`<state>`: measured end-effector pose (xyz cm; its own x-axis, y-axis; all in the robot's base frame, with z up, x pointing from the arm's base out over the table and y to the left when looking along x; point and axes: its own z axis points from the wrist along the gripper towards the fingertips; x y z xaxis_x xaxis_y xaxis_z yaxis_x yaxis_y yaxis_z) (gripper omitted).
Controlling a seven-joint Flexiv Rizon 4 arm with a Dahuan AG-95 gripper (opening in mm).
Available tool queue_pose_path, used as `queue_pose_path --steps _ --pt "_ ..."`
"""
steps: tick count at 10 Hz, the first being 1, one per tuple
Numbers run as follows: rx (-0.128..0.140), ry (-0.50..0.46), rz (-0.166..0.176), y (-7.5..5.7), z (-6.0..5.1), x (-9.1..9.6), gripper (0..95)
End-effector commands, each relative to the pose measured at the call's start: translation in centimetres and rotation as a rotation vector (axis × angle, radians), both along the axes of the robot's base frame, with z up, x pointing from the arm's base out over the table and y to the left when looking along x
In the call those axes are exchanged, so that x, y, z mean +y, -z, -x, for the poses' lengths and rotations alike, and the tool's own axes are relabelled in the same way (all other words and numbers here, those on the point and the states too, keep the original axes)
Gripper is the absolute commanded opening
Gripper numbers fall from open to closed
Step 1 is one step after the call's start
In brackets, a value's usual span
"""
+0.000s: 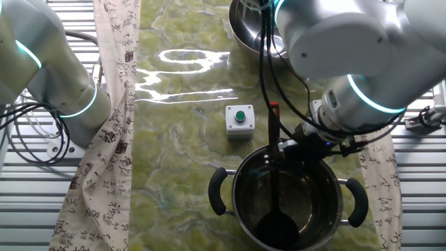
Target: Scoop water with a large spoon from one bowl to another
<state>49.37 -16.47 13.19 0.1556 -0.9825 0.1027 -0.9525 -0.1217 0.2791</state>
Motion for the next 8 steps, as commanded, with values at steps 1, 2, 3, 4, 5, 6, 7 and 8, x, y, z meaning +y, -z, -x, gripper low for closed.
queue_pose_path --steps 1,2,3,4,5,6,7,8 --pt "-0.004 0.007 0.001 -0.19 0.19 0.08 57.0" --pt "-0.008 0.015 0.0 -0.24 0.25 0.12 57.0" --pt "-0.01 0.019 -0.001 -0.24 0.25 0.12 57.0" --pt "-0.013 0.024 -0.005 -0.26 0.28 0.13 57.0" --pt "-0.015 0.03 -0.009 -0.29 0.32 0.15 57.0" --pt "-0.019 0.038 -0.01 -0.36 0.44 0.2 57.0" --pt "-0.025 0.045 -0.009 -0.39 0.68 0.2 57.0" --pt "-0.028 0.051 -0.009 -0.4 0.85 0.19 57.0"
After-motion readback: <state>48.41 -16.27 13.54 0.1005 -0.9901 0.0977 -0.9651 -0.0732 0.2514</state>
